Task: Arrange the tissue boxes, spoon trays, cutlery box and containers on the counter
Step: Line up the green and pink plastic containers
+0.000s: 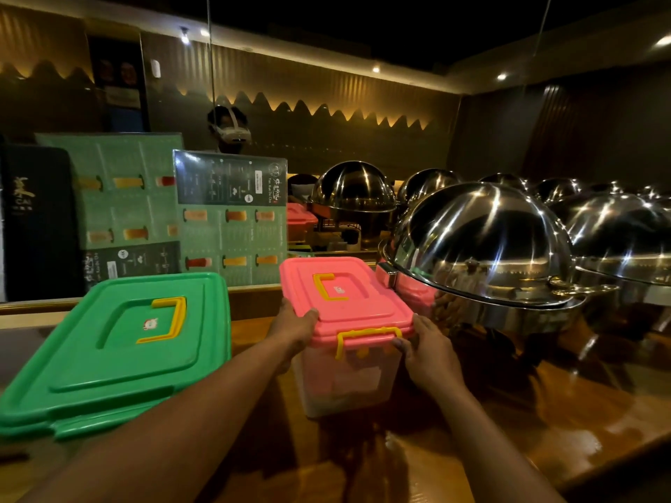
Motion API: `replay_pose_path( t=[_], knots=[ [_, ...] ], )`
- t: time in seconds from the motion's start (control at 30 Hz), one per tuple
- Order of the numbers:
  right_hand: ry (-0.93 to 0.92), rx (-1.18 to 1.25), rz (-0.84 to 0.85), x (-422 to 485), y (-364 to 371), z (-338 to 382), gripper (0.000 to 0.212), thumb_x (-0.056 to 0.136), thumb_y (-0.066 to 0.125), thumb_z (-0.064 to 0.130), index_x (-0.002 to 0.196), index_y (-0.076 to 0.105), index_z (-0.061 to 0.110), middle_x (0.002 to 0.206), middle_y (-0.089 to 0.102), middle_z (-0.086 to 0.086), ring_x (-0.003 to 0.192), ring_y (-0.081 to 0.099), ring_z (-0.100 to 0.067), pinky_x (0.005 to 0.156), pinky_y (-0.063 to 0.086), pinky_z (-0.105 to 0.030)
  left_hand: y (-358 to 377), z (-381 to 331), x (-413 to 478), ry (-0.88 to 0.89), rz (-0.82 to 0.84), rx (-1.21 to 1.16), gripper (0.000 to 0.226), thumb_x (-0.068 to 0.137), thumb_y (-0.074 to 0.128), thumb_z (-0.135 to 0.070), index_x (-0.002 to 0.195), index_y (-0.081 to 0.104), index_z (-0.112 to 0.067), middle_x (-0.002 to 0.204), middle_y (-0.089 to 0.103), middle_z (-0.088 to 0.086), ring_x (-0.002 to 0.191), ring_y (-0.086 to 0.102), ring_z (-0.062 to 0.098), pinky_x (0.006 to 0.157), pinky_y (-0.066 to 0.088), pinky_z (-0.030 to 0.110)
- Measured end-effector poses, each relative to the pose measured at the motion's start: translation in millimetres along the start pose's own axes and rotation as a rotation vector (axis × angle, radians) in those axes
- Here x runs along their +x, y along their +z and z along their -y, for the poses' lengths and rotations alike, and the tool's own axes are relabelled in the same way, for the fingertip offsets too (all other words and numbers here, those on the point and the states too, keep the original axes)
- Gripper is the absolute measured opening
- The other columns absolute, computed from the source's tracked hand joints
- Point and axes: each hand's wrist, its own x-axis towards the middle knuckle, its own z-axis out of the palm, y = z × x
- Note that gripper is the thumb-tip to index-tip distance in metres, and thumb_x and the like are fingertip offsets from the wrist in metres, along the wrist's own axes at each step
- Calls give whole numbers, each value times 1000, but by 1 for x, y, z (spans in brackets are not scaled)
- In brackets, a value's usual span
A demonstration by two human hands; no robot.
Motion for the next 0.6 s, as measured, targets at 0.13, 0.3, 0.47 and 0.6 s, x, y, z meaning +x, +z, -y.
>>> replay_pose_path(
  t=[0.13,0.3,0.47,0.6],
  knots=[
    [50,-9,32,2,2,1,62,93,60,42,148,39,22,151,42,2,132,44,-26,99,45,-42,-5,-8,-12,23,20,30,65,94,63,-36,149,34,-18,142,56,7,122,58,29,90,49,35],
    [-15,-64,-170,-29,6,30,49,89,59,22,136,50,13,135,50,-15,119,49,-37,95,47,-50,-38,-33,-51,223,97,157,56,94,63,-37,144,42,-22,141,57,3,128,54,25,99,42,35],
    [-407,223,-210,-84,26,122,33,87,60,23,120,61,19,115,60,-5,108,56,-24,92,47,-45,-128,-47,-99,495,153,501,62,88,72,-35,144,49,-22,132,51,-13,124,48,7,100,36,21],
    [-529,407,77,-118,47,188,53,90,63,48,134,54,21,126,57,1,117,52,-11,97,44,-27,-210,-26,-110,482,74,752,65,86,68,-50,143,53,-24,145,56,-1,131,52,18,106,38,30]
  ],
)
